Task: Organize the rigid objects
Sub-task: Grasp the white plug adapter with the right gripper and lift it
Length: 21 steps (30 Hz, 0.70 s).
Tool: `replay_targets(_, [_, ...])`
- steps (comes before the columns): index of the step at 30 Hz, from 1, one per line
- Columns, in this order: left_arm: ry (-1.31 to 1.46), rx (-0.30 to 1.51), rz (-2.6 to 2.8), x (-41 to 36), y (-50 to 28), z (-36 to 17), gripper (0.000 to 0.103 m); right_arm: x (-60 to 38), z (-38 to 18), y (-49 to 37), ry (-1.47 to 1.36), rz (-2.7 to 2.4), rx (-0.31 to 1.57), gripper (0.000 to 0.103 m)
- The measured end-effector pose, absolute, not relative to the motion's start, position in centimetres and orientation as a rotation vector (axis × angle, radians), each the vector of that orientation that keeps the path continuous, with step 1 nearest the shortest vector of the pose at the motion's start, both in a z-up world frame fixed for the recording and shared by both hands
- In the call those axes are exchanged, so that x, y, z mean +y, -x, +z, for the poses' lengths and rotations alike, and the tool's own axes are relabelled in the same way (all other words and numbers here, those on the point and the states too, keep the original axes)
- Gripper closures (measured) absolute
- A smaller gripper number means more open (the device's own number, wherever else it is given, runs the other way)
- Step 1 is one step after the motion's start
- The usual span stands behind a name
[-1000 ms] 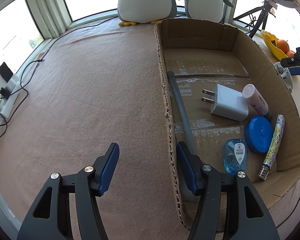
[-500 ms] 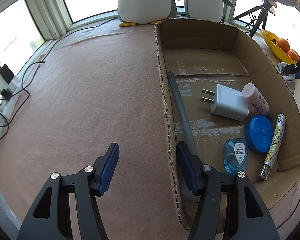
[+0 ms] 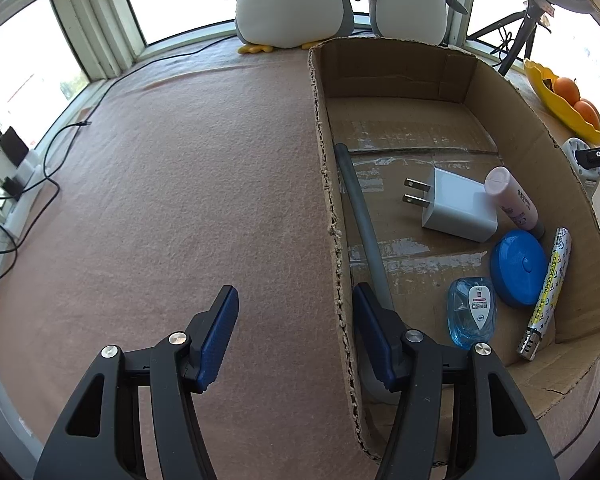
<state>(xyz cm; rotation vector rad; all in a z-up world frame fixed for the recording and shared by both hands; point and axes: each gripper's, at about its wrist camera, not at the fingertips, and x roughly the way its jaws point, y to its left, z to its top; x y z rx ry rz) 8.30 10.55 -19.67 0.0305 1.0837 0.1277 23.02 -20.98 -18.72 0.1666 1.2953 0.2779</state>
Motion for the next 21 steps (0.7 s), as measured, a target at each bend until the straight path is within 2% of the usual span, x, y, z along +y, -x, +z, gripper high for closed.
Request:
replay_targets(5, [-0.032,1.083,0.130,10.6,-8.2,-19.7,0.043,-22.4,-18.9,-21.5,-0.265,0.282,1.267,0.078])
replay_targets(13, [-0.037,1.084,0.132,10.5,-8.3,-19.6,0.043,-23.2,-18.8,-20.3,-0.340,0.273,1.217,0.079])
replay_targets(21, [-0.035,1.082,0.134,10.5,-8.3,-19.6,0.043,-20.9,-14.7,-19.9,-0.304,0.339,1.122,0.079])
